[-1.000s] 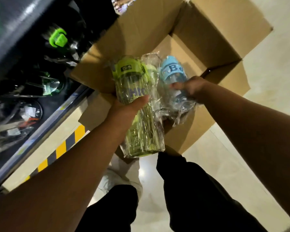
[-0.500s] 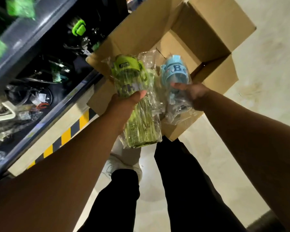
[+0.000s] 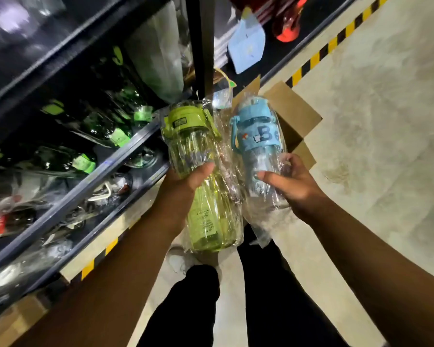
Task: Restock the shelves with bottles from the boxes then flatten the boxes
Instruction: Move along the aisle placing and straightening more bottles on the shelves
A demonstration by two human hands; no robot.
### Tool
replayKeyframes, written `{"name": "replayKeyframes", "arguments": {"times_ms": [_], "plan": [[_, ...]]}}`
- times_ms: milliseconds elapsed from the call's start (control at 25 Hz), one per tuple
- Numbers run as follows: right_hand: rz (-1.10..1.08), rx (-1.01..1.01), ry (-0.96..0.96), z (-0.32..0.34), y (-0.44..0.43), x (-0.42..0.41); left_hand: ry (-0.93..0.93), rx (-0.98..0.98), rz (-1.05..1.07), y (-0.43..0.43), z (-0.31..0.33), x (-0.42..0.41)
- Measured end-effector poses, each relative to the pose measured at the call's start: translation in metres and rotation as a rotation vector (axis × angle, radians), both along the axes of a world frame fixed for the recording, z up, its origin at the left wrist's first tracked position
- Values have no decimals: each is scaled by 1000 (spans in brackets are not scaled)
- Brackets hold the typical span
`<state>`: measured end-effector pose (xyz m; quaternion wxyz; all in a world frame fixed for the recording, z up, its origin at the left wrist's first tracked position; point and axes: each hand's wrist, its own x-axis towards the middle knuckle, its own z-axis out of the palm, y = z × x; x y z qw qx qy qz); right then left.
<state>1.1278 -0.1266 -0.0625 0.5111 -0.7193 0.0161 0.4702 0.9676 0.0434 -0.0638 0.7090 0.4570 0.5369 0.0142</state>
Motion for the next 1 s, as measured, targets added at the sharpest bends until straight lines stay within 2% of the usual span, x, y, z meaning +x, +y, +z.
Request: {"name": "replayKeyframes", "arguments": {"times_ms": [120,320,400,600,720,1000], "plan": [[55,150,-82,126,8,-26,-129,172,15,8,123,-38],[121,325,-146,268,16,-71,-271,337,122,0,276,-92],[221,379,-227,314,19,-78,-308,395,204,-13,328,-107],[435,559,-255,395,18,-76,-390,480,316,-44,423,-133],[497,673,-268,443,20,-82,-422,498,438,-65,477,-148],[641,895,-266,568,61,-119,-536,691,513,-67,599,-195]]}}
